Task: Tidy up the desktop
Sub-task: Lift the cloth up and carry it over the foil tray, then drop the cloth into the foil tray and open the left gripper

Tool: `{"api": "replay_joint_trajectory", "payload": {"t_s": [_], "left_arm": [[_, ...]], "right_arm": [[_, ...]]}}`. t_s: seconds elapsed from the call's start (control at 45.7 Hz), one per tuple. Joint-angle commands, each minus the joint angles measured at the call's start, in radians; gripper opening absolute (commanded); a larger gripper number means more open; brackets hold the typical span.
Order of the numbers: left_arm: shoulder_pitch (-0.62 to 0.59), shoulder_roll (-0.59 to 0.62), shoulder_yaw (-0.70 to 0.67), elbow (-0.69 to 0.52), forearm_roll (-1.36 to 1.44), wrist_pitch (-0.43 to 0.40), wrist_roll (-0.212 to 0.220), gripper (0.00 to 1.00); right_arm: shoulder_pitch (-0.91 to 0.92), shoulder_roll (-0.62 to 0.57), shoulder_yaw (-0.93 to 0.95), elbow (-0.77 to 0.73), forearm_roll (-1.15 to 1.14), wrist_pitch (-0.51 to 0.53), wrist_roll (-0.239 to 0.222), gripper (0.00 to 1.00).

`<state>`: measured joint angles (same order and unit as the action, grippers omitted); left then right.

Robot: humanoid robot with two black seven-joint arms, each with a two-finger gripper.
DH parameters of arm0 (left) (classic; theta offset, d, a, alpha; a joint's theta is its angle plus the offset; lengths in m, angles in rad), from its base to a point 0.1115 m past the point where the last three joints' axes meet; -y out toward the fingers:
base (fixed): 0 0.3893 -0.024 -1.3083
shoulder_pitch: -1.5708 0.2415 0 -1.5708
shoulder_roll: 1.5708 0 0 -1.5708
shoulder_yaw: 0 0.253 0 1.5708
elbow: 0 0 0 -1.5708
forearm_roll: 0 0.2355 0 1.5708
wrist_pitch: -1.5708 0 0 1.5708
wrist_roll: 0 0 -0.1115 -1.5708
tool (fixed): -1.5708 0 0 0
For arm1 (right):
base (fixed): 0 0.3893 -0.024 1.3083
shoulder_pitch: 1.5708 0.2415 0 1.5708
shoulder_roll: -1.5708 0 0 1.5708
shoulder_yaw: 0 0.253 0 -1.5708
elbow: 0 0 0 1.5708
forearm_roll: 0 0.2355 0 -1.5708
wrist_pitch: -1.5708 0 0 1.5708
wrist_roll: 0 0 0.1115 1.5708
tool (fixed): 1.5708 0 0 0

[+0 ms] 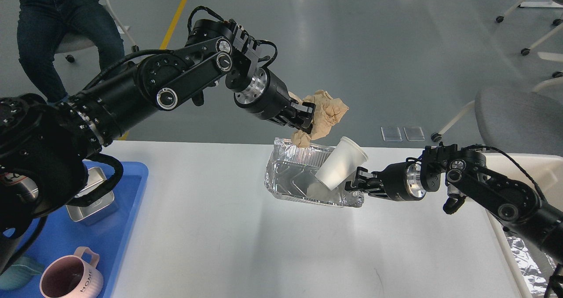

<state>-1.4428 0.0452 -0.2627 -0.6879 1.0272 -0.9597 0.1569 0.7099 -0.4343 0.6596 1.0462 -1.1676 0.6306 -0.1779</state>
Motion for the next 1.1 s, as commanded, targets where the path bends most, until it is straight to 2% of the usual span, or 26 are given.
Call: {"api": "replay_joint_trajectory", "payload": {"t_s": [0.0, 0.482, 0.679, 0.767, 0.92, 1.051, 1.073], "left_arm": [[0.027, -0.008, 0.017, 0.001, -0.001, 0.0, 0.003, 0.02], [0.116, -0.008, 0.045, 0.002, 0.004, 0.0, 0.004, 0.05], [0.159, -0.007, 0.045, 0.002, 0.025, 0.0, 0.021, 0.13], [0.162, -0.007, 0.045, 0.002, 0.033, 0.002, 0.021, 0.26], [0.16, 0.008, 0.043, 0.002, 0.018, 0.027, 0.023, 0.54], [0.151, 0.028, 0.025, 0.004, 0.002, 0.068, 0.032, 0.87], [0.151, 0.038, 0.023, 0.004, -0.005, 0.078, 0.032, 0.9]], "right_arm": [[0.002, 0.0, 0.0, -0.002, 0.0, 0.0, 0.0, 0.0], [0.013, 0.0, 0.002, -0.003, 0.0, 0.0, 0.0, 0.0], [0.028, -0.001, 0.002, -0.011, 0.002, 0.0, 0.0, 0.0], [0.028, -0.003, 0.002, -0.011, 0.002, 0.0, 0.0, 0.0], [0.026, -0.001, 0.002, -0.009, 0.003, 0.0, 0.0, 0.0], [0.026, -0.004, 0.002, -0.006, 0.003, 0.0, 0.0, 0.0], [0.026, -0.004, 0.002, -0.006, 0.003, 0.0, 0.0, 0.0]]}}
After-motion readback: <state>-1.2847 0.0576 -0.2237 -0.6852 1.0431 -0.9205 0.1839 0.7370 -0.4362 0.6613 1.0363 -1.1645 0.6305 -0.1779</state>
